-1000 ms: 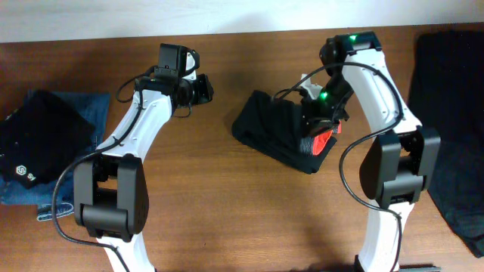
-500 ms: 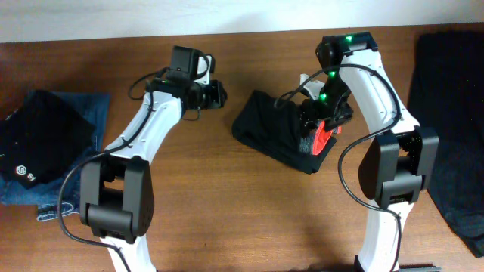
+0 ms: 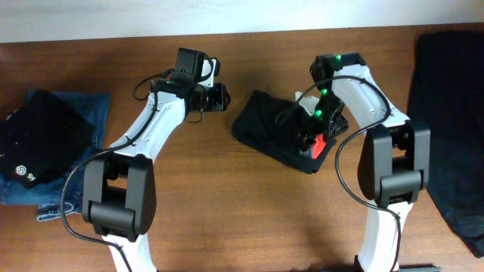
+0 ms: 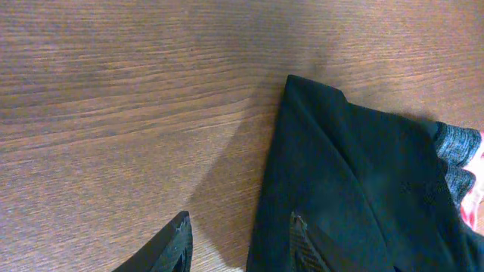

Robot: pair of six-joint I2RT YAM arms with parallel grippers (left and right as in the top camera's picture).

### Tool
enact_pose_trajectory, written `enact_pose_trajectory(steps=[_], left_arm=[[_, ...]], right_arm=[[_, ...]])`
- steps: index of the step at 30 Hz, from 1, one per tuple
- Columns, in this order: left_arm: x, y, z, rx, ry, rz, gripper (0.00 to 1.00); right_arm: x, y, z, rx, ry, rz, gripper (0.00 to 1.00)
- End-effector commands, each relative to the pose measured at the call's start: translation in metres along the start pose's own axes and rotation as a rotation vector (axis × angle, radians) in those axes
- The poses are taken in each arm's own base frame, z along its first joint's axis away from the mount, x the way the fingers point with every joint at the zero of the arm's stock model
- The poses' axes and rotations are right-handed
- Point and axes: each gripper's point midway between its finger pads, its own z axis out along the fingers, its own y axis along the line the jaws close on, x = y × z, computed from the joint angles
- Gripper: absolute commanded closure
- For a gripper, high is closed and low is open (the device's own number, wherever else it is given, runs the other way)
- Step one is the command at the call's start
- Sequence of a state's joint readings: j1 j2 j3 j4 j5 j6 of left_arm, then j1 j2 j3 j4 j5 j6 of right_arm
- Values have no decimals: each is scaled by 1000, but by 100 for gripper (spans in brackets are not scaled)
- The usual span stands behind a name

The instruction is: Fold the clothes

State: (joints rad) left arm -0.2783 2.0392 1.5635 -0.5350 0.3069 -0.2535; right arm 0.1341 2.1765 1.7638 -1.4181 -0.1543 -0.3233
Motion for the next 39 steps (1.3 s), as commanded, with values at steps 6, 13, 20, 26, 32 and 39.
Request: enact_pose_trajectory(steps=[6, 13, 20, 26, 32, 39], left_arm=[[1, 2, 4, 10, 9, 10, 59], [0, 3, 3, 6, 7, 10, 59], [-1, 2, 3, 6, 4, 10, 59], [-1, 2, 3, 7, 4, 11, 59], [-1, 2, 3, 6, 4, 10, 59], [0, 3, 3, 6, 6, 9, 59]], right_arm=[[-9, 0, 5, 24, -38, -54, 81], [-9, 7, -36, 52, -124, -69, 96], [1, 35, -103, 74, -261, -115, 96], [15, 69, -103, 54, -216, -182, 96], [26, 97, -92, 47, -136, -247, 80], [34, 92, -83, 79, -82, -247, 56]])
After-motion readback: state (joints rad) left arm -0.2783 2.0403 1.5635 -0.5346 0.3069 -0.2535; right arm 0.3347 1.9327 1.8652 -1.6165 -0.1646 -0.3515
